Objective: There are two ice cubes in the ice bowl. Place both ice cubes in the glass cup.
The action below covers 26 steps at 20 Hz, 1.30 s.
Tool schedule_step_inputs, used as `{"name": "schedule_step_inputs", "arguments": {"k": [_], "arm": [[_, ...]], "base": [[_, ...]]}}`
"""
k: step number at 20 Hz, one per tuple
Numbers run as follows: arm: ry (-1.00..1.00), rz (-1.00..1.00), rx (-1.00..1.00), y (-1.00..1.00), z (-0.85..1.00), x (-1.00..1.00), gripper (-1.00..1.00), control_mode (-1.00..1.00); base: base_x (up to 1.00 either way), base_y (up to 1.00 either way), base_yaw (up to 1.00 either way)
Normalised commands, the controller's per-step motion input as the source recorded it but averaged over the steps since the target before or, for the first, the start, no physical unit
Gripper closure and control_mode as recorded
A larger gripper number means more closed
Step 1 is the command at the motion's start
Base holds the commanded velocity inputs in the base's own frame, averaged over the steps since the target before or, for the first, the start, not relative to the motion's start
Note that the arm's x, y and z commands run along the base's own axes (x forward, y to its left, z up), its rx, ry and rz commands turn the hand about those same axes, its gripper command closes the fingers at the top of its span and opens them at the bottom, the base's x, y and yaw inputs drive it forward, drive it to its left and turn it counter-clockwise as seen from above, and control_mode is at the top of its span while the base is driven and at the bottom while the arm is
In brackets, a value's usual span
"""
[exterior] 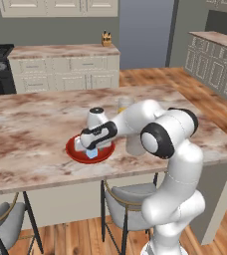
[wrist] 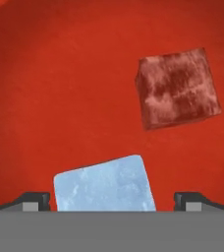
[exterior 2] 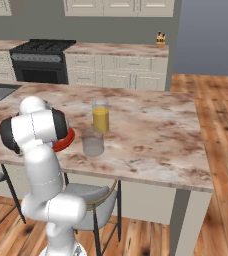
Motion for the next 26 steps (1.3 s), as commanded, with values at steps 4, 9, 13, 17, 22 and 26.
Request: {"name": "schedule_step_inputs", "arguments": {"k": [4, 9, 13, 17, 22, 26], "arm": [[0.0, 0.0, 0.0, 0.0, -0.11, -0.31, -1.0, -1.0], [0.01, 0.0, 0.0, 0.0, 0.0, -0.02, 1.0, -1.0], [-0.01, -0.03, 0.0, -0.09, 0.1, -0.09, 1.0, -1.0], [-0.09, -0.15, 0.0, -0.34, 0.76, -0.15, 1.0, -1.0], [-0.07, -0.19, 0.0, -0.69, 1.0, -0.09, 1.0, -1.0], [0.0, -0.22, 0.08, -0.99, 0.99, -0.13, 1.0, -1.0]], "base": [[0.0, 0.0, 0.0], [0.0, 0.0, 0.0], [0.0, 0.0, 0.0], [0.0, 0.0, 0.0], [0.0, 0.0, 0.0], [0.0, 0.0, 0.0]]}}
